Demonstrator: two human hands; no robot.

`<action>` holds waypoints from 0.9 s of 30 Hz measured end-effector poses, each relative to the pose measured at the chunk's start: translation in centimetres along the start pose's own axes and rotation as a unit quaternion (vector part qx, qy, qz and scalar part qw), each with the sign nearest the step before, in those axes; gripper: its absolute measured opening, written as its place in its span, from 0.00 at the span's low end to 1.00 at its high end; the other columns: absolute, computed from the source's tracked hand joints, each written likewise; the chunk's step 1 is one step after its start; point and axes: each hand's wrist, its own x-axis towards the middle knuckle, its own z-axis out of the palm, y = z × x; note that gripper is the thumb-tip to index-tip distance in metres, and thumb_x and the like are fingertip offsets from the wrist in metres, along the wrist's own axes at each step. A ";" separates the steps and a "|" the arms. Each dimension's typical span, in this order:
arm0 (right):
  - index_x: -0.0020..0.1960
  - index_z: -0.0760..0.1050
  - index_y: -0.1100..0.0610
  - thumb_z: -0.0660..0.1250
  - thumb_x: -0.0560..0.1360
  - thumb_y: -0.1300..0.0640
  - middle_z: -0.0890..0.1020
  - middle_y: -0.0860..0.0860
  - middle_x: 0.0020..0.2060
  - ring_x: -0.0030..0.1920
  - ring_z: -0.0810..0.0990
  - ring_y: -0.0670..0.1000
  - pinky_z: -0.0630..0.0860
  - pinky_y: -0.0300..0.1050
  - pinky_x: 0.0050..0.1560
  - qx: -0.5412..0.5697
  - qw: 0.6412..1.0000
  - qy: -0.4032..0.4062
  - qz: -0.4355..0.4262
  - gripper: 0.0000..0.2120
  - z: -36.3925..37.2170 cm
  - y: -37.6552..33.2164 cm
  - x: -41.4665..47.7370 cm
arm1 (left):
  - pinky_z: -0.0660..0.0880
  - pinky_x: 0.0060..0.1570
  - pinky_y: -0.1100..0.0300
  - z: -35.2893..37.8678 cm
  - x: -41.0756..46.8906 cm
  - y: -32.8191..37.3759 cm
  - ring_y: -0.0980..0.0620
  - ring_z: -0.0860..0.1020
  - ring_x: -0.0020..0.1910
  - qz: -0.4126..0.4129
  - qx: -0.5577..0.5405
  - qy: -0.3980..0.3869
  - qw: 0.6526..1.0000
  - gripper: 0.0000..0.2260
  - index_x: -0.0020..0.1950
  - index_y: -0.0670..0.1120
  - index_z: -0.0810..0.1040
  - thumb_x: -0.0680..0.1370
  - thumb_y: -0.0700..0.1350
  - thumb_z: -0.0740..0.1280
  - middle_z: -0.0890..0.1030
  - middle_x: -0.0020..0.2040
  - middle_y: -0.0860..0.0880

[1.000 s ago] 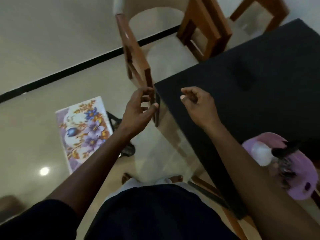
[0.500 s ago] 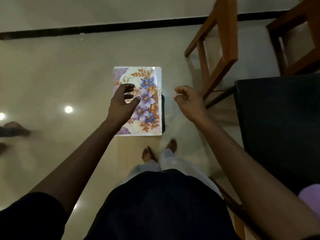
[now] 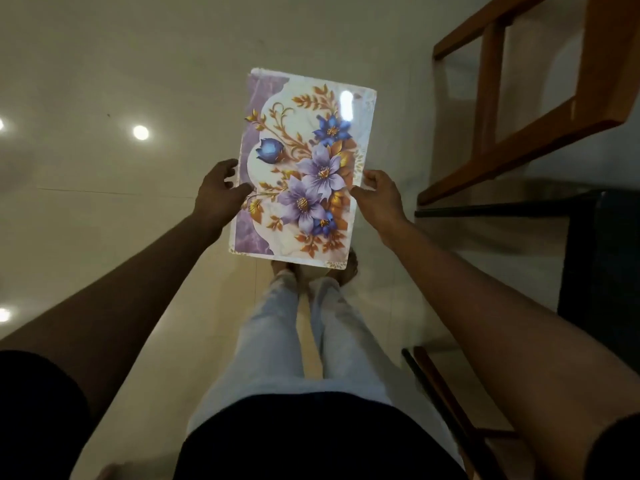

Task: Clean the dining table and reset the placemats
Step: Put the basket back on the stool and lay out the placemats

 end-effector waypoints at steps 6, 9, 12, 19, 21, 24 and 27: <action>0.82 0.60 0.53 0.72 0.80 0.50 0.69 0.53 0.78 0.75 0.71 0.55 0.70 0.49 0.73 0.009 0.996 0.016 0.087 0.36 3.7 3.8 6.4 | 0.72 0.65 0.52 2.1 6.2 -2.6 0.45 0.72 0.76 -0.104 -0.017 -0.050 0.993 0.34 0.84 0.47 0.62 0.81 0.47 0.73 0.69 0.81 0.46; 0.84 0.57 0.53 0.72 0.79 0.46 0.68 0.54 0.79 0.76 0.70 0.57 0.70 0.53 0.75 0.009 0.992 0.004 0.128 0.40 5.3 4.9 8.3 | 0.79 0.58 0.55 3.0 8.1 -3.7 0.62 0.84 0.50 -0.123 -0.036 -0.086 0.988 0.11 0.64 0.51 0.78 0.83 0.39 0.69 0.84 0.63 0.56; 0.74 0.73 0.52 0.70 0.71 0.44 0.81 0.52 0.66 0.65 0.81 0.57 0.78 0.55 0.67 0.038 0.989 0.016 0.145 0.33 6.4 5.7 9.2 | 0.80 0.45 0.58 3.2 9.4 -4.1 0.53 0.85 0.46 -0.147 -0.056 -0.069 0.985 0.06 0.55 0.50 0.80 0.82 0.39 0.70 0.86 0.58 0.45; 0.63 0.81 0.55 0.70 0.78 0.52 0.85 0.51 0.56 0.54 0.84 0.53 0.80 0.44 0.51 0.013 0.984 0.116 0.137 0.15 6.8 5.1 7.9 | 0.84 0.48 0.49 0.9 9.7 -4.0 0.46 0.84 0.46 -0.150 -0.026 -0.063 0.986 0.13 0.60 0.45 0.80 0.76 0.36 0.72 0.85 0.56 0.42; 0.62 0.82 0.55 0.70 0.78 0.55 0.85 0.50 0.54 0.51 0.83 0.52 0.78 0.43 0.49 0.032 0.980 0.140 0.135 0.13 6.7 4.6 7.0 | 0.84 0.54 0.38 0.1 9.2 -3.9 0.42 0.85 0.45 -0.127 -0.016 -0.069 0.989 0.10 0.53 0.47 0.81 0.75 0.35 0.73 0.86 0.50 0.40; 0.56 0.84 0.53 0.69 0.76 0.60 0.86 0.48 0.51 0.50 0.85 0.51 0.80 0.41 0.49 0.087 0.972 0.185 0.119 0.11 6.3 3.6 5.4 | 0.84 0.51 0.34 -0.9 7.8 -3.2 0.41 0.86 0.41 -0.081 0.011 -0.061 0.995 0.12 0.54 0.46 0.81 0.75 0.33 0.72 0.86 0.44 0.42; 0.52 0.85 0.52 0.67 0.76 0.64 0.87 0.47 0.47 0.49 0.85 0.50 0.80 0.42 0.48 0.117 0.967 0.201 0.104 0.12 5.1 2.7 3.1 | 0.85 0.50 0.35 -2.0 5.8 -2.1 0.38 0.87 0.45 -0.035 0.024 -0.049 0.998 0.12 0.54 0.47 0.83 0.73 0.35 0.71 0.87 0.44 0.43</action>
